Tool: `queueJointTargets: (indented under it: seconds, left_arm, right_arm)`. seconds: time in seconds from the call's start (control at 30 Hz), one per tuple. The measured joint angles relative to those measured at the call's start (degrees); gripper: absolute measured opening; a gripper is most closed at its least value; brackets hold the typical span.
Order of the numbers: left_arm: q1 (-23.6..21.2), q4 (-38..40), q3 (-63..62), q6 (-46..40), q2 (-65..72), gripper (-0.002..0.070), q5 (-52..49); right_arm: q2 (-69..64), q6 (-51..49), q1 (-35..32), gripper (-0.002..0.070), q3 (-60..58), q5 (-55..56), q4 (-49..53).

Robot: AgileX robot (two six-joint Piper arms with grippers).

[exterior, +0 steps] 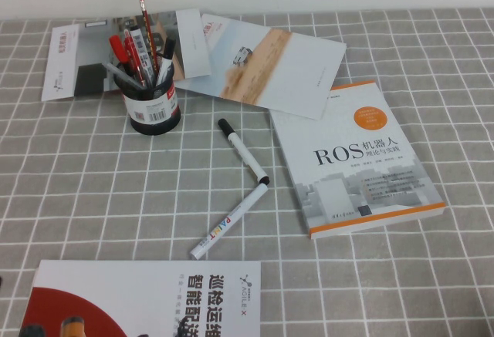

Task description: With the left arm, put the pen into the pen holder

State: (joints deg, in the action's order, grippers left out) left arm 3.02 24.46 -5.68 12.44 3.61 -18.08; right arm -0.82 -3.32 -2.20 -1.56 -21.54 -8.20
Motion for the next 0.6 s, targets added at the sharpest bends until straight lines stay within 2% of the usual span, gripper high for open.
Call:
queueJointTargets:
  seconds: [0.13,0.37,0.6]
  left_arm:
    - [0.00,0.00,-7.74,-5.03,10.07,-0.0002,-9.90]
    - [0.00,-0.10,-23.07,-20.66,30.89,-0.0002,-27.49]
    - [0.68,-0.10,-34.36,-30.74,49.93,-0.0002,-33.69]
  right_arm:
    - [0.00,0.00,0.00,-0.0015,0.00,0.00,0.00]
    - [0.00,0.00,0.00,-0.0015,0.00,0.00,0.00]
    - [0.00,0.00,0.00,-0.0015,0.00,0.00,0.00]
